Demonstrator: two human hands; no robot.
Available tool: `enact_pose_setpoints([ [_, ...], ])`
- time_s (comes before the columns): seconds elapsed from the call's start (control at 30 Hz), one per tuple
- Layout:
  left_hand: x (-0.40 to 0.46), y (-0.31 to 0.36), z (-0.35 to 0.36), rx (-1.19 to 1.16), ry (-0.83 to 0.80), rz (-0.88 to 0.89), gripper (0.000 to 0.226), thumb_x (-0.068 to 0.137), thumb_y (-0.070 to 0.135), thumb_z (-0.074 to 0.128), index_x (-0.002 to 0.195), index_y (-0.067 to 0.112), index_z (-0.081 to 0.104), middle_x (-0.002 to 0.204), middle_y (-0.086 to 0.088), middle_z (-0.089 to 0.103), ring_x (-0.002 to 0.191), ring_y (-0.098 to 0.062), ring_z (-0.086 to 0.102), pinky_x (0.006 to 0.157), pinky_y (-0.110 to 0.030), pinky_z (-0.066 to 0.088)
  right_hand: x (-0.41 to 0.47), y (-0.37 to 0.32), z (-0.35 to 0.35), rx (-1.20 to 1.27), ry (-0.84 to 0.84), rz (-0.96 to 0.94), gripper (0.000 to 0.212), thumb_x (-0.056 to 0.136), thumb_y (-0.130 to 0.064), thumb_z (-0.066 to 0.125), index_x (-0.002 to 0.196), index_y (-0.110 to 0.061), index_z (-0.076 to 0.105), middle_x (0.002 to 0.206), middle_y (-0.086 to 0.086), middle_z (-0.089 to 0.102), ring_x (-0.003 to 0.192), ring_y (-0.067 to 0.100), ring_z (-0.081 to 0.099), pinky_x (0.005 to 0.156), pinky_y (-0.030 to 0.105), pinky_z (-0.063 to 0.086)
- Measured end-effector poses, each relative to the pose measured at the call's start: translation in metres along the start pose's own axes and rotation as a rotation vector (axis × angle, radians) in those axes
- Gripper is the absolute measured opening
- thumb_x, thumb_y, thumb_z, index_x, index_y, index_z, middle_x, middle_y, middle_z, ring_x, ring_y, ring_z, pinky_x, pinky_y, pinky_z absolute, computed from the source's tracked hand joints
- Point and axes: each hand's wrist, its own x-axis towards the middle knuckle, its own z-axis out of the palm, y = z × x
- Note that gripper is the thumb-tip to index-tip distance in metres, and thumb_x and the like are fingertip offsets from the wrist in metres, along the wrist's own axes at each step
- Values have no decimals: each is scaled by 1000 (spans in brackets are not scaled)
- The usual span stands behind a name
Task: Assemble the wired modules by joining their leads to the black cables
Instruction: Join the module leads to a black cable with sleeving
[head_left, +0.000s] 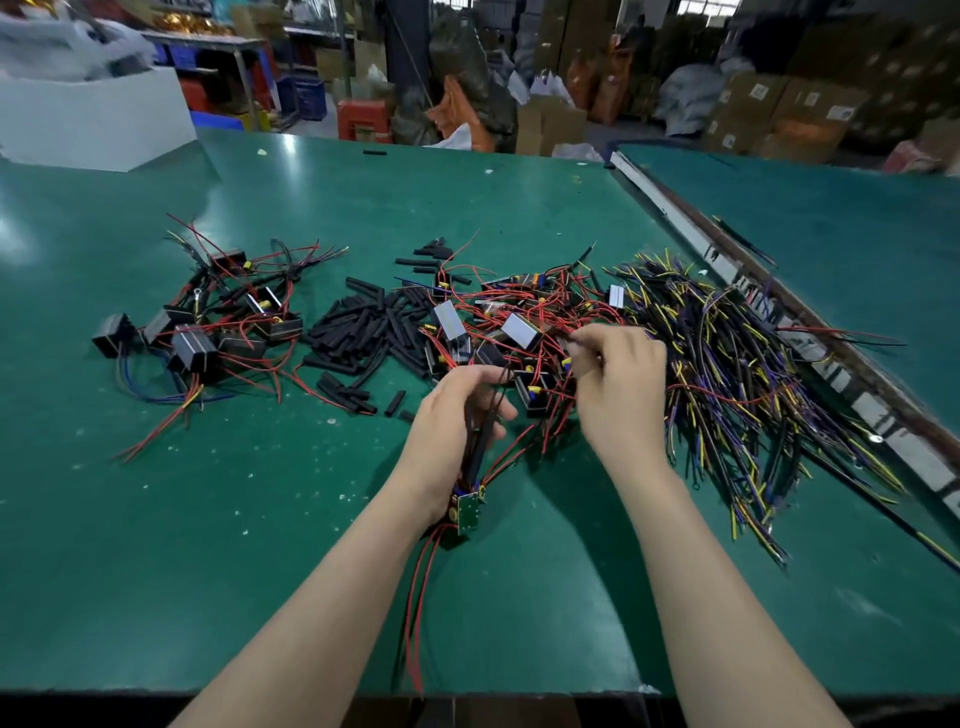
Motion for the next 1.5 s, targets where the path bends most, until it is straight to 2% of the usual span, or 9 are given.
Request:
enact_pose_setpoints([
  [0.17, -7, -2, 4, 144, -94, 85, 35, 101, 25, 43, 85, 35, 73, 69, 12, 61, 60, 1, 54, 57, -10, 43, 3, 0, -14, 434, 200, 248, 8, 98, -18, 53, 105, -15, 57, 102, 2, 58, 99, 24, 54, 91, 41, 45],
  [0.3, -11, -4, 7, 267, -218, 84, 30, 97, 30, 47, 81, 38, 72, 62, 15, 57, 61, -7, 51, 59, -21, 41, 7, -7, -25, 646, 458, 365, 8, 100, -21, 51, 106, -18, 47, 97, -9, 53, 86, -6, 51, 85, 17, 43],
  [0.5, -11, -4, 4, 328, -182, 138, 22, 90, 33, 53, 78, 41, 70, 54, 18, 51, 49, 3, 43, 50, -10, 35, 16, 2, -36, 817, 726, 488, 10, 102, -19, 42, 96, -24, 36, 94, 1, 57, 76, 8, 54, 60, 22, 46],
  [0.67, -7, -6, 3, 291, -150, 119, 25, 95, 31, 51, 81, 37, 71, 55, 15, 46, 47, -5, 36, 45, -16, 30, 16, 10, -33, 732, 672, 564, 16, 102, -13, 38, 92, -25, 34, 98, 2, 58, 86, 11, 55, 66, 24, 47],
  [0.77, -8, -4, 4, 286, -155, 117, 24, 96, 30, 50, 82, 33, 70, 54, 16, 47, 45, -2, 37, 45, -12, 31, 16, 16, -32, 568, 629, 527, 5, 100, -11, 42, 99, -16, 42, 94, -4, 59, 80, -2, 56, 75, 9, 41],
  [0.9, -8, -3, 4, 297, -146, 111, 27, 97, 26, 50, 81, 33, 71, 54, 16, 47, 45, 0, 37, 44, -12, 30, 15, 23, -35, 502, 648, 564, 15, 98, -17, 49, 109, -6, 47, 100, 2, 60, 84, 14, 57, 67, 4, 39],
  [1.13, -8, -2, 5, 276, -117, 103, 26, 99, 27, 47, 86, 27, 70, 54, 15, 49, 46, 0, 40, 46, -10, 32, 20, 18, -38, 1136, 462, 863, 11, 100, -12, 50, 93, -16, 42, 92, 3, 59, 67, 9, 58, 56, 19, 45],
  [1.3, -8, -1, 6, 287, -103, 116, 26, 100, 26, 45, 92, 23, 70, 58, 16, 52, 49, 1, 43, 48, -9, 34, 15, 3, -32, 1194, 228, 730, 8, 99, -10, 50, 95, -15, 46, 86, 2, 63, 67, 8, 62, 61, 21, 48],
  [1.5, -9, 0, 6, 244, -106, 146, 21, 98, 22, 49, 90, 28, 68, 61, 17, 55, 53, 4, 47, 53, -7, 36, 11, -6, -31, 974, 158, 445, 16, 98, -7, 51, 92, -20, 44, 92, 1, 68, 82, 6, 65, 68, 22, 52],
])
